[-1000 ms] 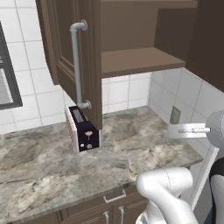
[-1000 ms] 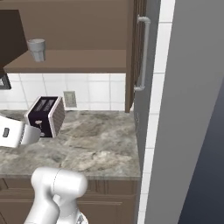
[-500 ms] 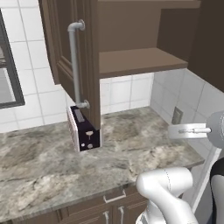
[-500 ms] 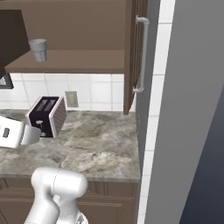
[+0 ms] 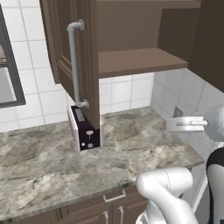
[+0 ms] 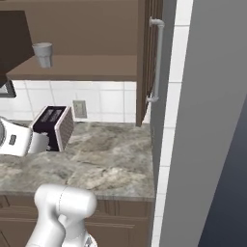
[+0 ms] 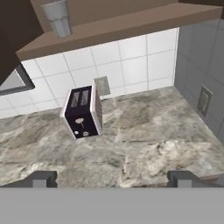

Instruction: There is a bowl on the dining counter. Grab a lemon wedge from the fridge and place it in the bowl. Then get the liquor bottle and glass cup from the cabinet and place them next to the bowl.

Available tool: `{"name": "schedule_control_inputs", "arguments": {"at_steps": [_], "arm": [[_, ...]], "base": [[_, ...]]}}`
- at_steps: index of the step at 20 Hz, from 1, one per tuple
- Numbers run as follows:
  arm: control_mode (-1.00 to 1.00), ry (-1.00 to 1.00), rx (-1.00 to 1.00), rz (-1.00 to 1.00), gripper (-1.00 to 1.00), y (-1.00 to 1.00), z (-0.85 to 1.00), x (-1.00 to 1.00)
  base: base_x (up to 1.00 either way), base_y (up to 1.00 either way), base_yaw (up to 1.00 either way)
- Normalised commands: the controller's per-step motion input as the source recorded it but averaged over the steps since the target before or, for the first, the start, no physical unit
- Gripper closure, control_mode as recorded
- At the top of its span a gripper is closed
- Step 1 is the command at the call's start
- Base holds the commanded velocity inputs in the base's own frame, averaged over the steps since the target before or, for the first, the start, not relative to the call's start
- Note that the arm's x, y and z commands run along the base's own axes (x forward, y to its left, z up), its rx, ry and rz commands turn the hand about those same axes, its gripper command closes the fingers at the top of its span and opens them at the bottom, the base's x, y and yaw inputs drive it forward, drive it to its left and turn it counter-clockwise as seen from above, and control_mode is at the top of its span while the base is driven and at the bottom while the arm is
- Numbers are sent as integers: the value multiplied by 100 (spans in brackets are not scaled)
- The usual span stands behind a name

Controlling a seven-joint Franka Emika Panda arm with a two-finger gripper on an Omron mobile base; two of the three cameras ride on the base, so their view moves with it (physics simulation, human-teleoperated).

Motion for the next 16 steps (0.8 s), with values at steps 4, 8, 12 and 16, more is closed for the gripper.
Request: {"name": "schedule_control_inputs", "arguments": {"at_steps": [4,8,12,16], "arm": [[-100,21,11,-5,-100,0,56,100],[-100,8,7,-6,-100,0,29,94],[-100,-8,3,0,-100,23,1,48],[-100,-9,0,-3,-100,58,1,46]], "base": [[0,0,0],[0,0,0],[0,0,0],[0,0,0]]}}
